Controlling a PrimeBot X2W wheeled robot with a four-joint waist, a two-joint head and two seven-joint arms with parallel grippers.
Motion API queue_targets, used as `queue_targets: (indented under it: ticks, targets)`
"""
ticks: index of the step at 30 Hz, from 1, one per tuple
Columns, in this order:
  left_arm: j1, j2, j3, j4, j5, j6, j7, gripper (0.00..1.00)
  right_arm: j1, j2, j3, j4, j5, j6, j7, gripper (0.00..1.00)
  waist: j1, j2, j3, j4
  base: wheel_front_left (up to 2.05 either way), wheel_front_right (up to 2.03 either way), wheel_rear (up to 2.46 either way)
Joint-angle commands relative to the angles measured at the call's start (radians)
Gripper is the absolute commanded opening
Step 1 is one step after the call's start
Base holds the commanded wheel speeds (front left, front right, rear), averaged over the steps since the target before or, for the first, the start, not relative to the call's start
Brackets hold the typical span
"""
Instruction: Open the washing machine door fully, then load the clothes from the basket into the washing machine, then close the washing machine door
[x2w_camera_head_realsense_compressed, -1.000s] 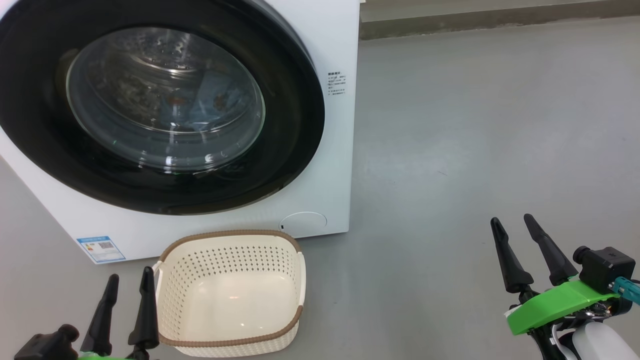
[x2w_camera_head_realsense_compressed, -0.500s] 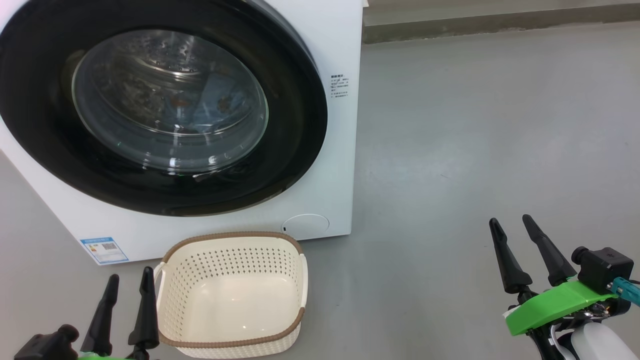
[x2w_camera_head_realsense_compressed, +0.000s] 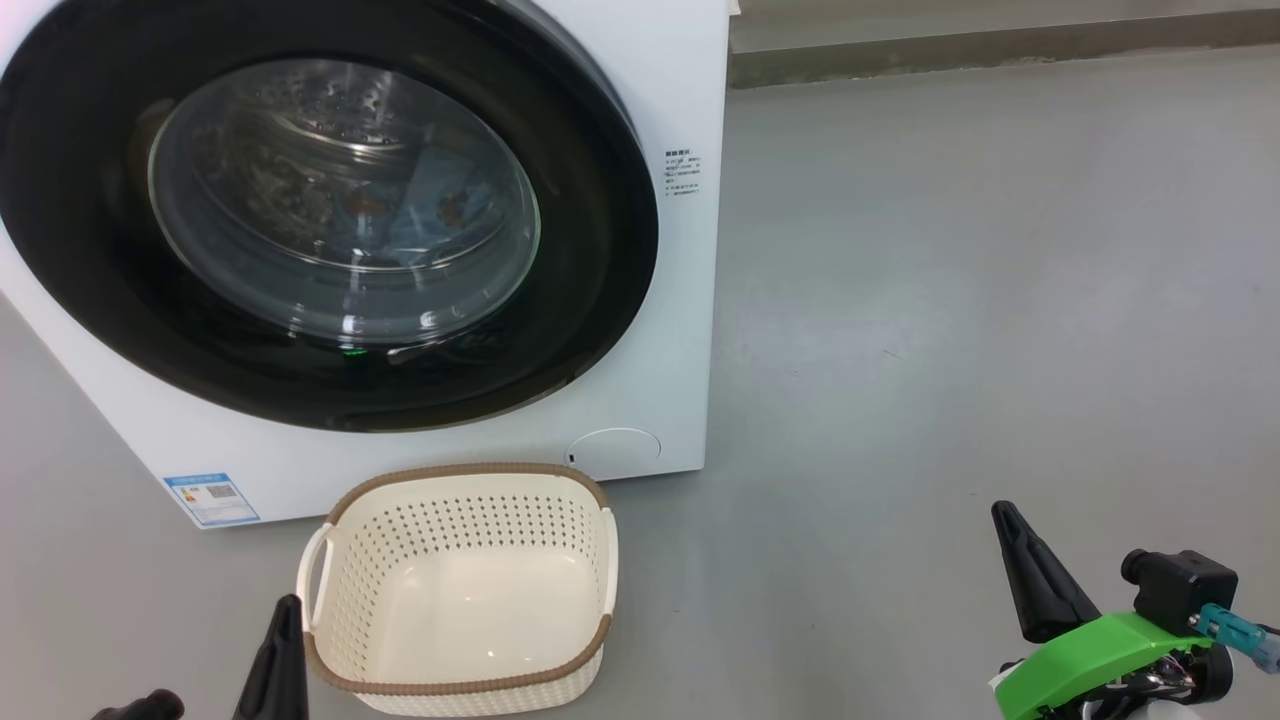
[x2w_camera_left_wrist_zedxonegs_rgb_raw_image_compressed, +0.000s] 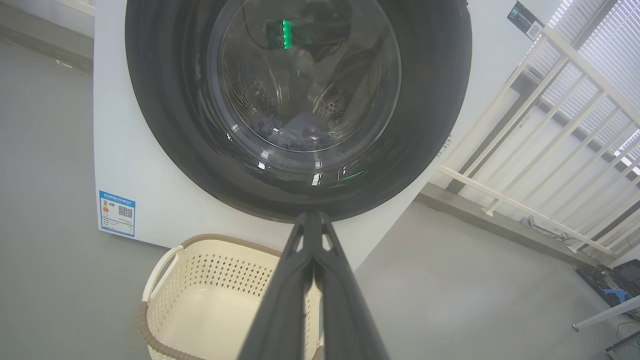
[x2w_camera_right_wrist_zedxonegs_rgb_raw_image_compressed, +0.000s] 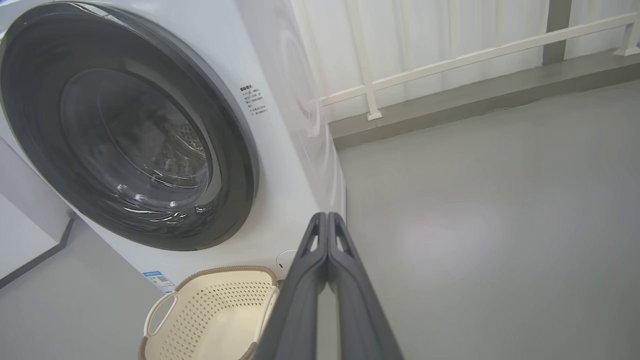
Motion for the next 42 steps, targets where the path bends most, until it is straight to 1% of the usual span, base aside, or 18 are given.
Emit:
queue_targets:
  ticks: [1, 5, 42]
  targets:
    - [-0.029, 0.009, 0.016, -0.023, -0.017, 0.0, 0.007, 0.0, -0.032, -0.012, -0.015, -0.029, 0.026, 0.0, 0.007, 0.0, 0.0006, 0.0, 0.001, 0.0, 0.0, 0.0, 0.0]
    - [-0.032, 0.004, 0.023, -0.023, -0.048, 0.0, 0.018, 0.0, -0.033, -0.007, -0.025, -0.032, 0.06, 0.0, 0.019, 0.0, -0.0002, 0.0, 0.003, 0.002, 0.0, 0.0, 0.0]
    - [-0.06, -0.034, 0.087, -0.029, -0.324, -0.003, 0.122, 0.0, -0.029, 0.042, -0.114, -0.066, 0.372, -0.001, 0.125, 0.0, -0.0002, 0.0, 0.012, 0.018, 0.0, 0.0, 0.0]
